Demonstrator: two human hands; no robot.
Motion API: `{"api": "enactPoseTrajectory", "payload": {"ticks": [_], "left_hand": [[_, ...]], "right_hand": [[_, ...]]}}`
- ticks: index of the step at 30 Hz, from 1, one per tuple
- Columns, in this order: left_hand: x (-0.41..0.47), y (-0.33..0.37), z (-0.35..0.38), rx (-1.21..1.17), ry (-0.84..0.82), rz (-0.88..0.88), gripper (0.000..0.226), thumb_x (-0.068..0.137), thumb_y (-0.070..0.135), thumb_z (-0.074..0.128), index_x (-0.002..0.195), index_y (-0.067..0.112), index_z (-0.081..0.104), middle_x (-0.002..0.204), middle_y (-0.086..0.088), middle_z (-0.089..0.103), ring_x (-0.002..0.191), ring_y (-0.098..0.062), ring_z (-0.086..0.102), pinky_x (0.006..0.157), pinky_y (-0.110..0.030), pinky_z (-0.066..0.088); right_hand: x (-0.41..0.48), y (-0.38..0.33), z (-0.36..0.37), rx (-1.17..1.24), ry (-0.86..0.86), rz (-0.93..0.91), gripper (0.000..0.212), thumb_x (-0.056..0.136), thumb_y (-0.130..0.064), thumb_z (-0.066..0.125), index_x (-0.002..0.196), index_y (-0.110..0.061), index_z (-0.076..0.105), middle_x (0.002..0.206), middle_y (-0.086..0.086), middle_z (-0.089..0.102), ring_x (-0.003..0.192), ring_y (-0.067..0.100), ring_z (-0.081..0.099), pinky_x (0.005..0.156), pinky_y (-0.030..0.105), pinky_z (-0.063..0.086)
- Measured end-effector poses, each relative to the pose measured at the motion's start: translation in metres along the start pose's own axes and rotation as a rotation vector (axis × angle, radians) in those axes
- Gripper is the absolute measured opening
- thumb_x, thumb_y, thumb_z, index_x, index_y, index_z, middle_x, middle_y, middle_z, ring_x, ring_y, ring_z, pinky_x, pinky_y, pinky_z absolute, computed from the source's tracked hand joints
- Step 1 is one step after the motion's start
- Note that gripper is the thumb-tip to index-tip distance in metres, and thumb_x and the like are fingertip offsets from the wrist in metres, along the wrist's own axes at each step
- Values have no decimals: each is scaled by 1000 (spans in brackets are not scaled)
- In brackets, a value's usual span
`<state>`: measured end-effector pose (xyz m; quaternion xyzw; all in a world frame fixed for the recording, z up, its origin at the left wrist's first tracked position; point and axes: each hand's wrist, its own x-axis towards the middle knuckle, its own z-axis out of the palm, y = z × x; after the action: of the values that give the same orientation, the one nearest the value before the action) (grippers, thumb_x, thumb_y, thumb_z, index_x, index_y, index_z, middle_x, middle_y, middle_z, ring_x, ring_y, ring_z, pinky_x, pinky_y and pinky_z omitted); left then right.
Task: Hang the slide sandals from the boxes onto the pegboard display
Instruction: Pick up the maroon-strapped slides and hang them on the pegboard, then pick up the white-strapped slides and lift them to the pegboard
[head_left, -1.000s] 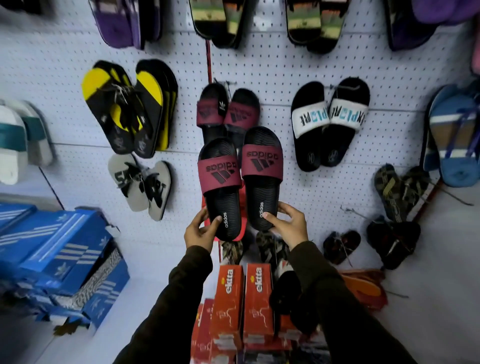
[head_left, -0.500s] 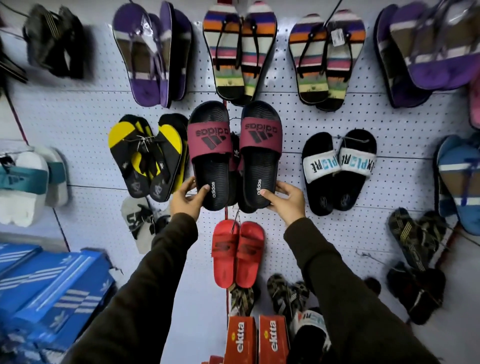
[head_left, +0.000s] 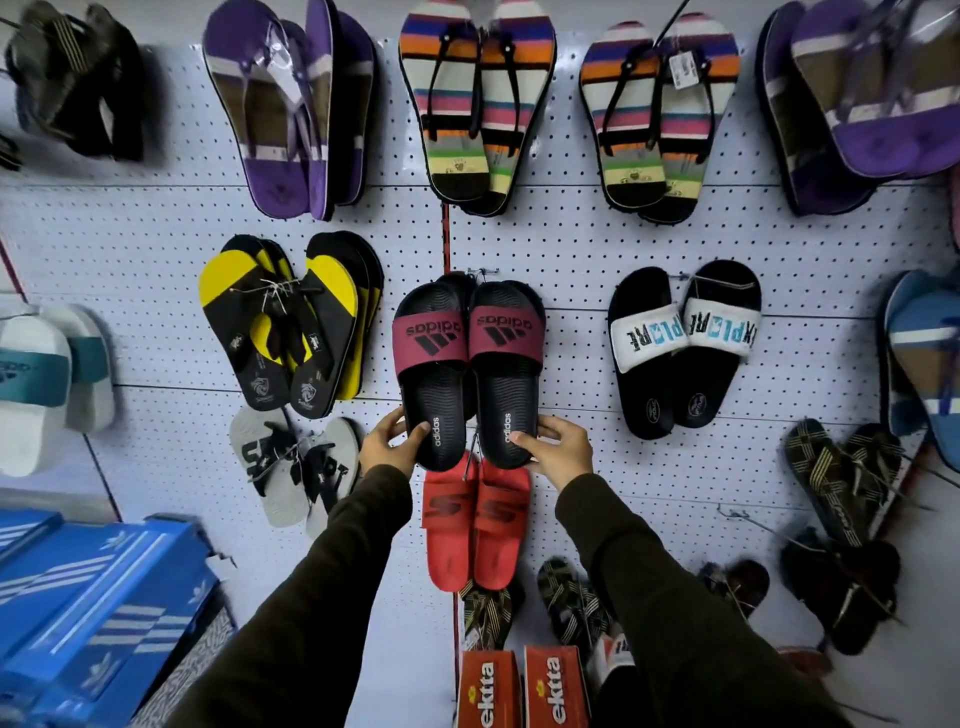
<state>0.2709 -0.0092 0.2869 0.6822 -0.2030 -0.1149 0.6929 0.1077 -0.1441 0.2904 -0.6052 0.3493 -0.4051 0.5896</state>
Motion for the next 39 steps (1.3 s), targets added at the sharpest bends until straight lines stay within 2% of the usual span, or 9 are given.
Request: {"api": "enactPoseTrajectory", "payload": {"ticks": [5,13,18,21,25,28,32,36,39], "left_hand": [[-12,-1,11,-109,14,-21,45,86,10,66,130,12,59,127,-14,65,110,-34,66,100,-50,51],[-74,-47,23,-200,123,-24,31,89,6,59,119,13,64,128,-4,66,116,-28,63,101,-47,52],[-121,-105,48,-65,26,-125,26,89,6,61,115,5,66,121,-14,68,104,-26,64,95,-40,54],[-149,-141,63,40,-68,-177,25,88,5,62,112,5,68,113,-11,69,98,-23,63,85,-27,54],[-186,-187,84,206,-256,-263,27,88,3,61,114,3,68,107,-12,70,94,-20,62,77,-22,52],[-209,-217,103,325,-424,-301,31,91,1,57,121,1,64,118,-19,68,94,-19,59,68,-14,47],[-230,-249,134,479,-634,-440,45,95,16,53,140,14,49,141,-11,56,123,-25,57,92,-23,45],[-240,-274,165,536,-714,-571,60,97,14,51,151,5,27,154,-17,37,141,-30,40,113,-34,34],[-241,-293,179,619,-707,-591,61,96,16,52,150,3,27,153,-19,38,141,-32,39,113,-35,32]], "right_hand": [[-2,12,3,4,-28,13,49,83,-1,75,130,0,61,127,23,66,118,39,66,98,52,55],[-38,59,-31,9,-73,122,31,94,-14,65,122,-4,64,110,13,65,100,36,69,67,30,60],[-61,118,-69,-45,-34,250,29,94,-9,64,122,-1,64,114,18,65,98,32,67,88,50,60],[-78,151,-101,-114,13,327,31,94,-7,64,123,4,65,118,25,69,100,33,67,93,52,57],[-106,195,-156,-266,84,453,34,94,-12,64,126,-1,66,126,19,68,117,35,64,102,50,52],[-124,228,-194,-372,97,592,42,94,-16,64,134,-2,60,136,17,62,127,35,57,109,42,45],[-146,272,-231,-393,135,824,57,92,-20,67,143,0,50,144,19,57,132,35,56,110,42,45],[-153,310,-249,-303,64,1027,59,96,-22,62,147,0,43,145,20,54,127,40,57,103,49,51],[-152,327,-249,-15,124,1132,53,99,-16,57,149,-8,41,146,20,53,122,44,61,77,47,57]]}}
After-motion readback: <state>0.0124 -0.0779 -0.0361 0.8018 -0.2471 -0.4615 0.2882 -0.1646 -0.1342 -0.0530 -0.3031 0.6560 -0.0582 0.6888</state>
